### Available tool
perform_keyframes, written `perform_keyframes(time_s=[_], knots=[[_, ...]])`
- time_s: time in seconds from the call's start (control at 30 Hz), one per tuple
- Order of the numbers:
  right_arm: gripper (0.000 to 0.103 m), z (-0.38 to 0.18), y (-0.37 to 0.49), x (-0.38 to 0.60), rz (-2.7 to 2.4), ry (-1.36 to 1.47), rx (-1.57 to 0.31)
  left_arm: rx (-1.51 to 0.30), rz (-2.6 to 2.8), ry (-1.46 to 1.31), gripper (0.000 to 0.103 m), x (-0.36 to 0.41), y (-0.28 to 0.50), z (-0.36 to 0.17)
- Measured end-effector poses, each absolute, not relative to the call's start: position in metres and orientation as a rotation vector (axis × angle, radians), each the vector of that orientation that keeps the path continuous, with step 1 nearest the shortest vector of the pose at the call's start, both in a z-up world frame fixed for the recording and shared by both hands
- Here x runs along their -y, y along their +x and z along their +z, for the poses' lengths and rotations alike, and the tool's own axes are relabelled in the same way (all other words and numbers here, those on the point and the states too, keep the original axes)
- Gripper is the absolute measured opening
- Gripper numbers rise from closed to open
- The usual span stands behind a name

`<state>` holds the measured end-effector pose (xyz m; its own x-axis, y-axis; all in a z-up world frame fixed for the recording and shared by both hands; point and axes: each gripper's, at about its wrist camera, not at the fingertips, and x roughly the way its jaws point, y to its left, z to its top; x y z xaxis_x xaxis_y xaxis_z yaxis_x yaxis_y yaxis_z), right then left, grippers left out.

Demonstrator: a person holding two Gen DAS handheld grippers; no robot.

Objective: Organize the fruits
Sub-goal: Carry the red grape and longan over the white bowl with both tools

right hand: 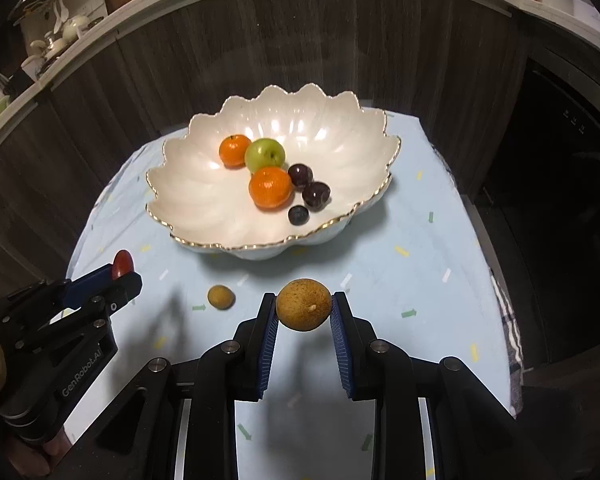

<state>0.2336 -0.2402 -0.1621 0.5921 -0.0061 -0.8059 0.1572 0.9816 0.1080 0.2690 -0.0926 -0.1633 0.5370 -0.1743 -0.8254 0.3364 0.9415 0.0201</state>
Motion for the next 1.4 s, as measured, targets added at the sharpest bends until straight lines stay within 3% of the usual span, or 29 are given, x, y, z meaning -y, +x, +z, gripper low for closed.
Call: perform_keyframes(time_s=[1.4], knots=[[0.028, -0.110, 0.302, 0.272, -0.114, 0.139, -0.809, -0.896, -0.310, 0.174, 0.022, 0.121, 0.340, -0.122]])
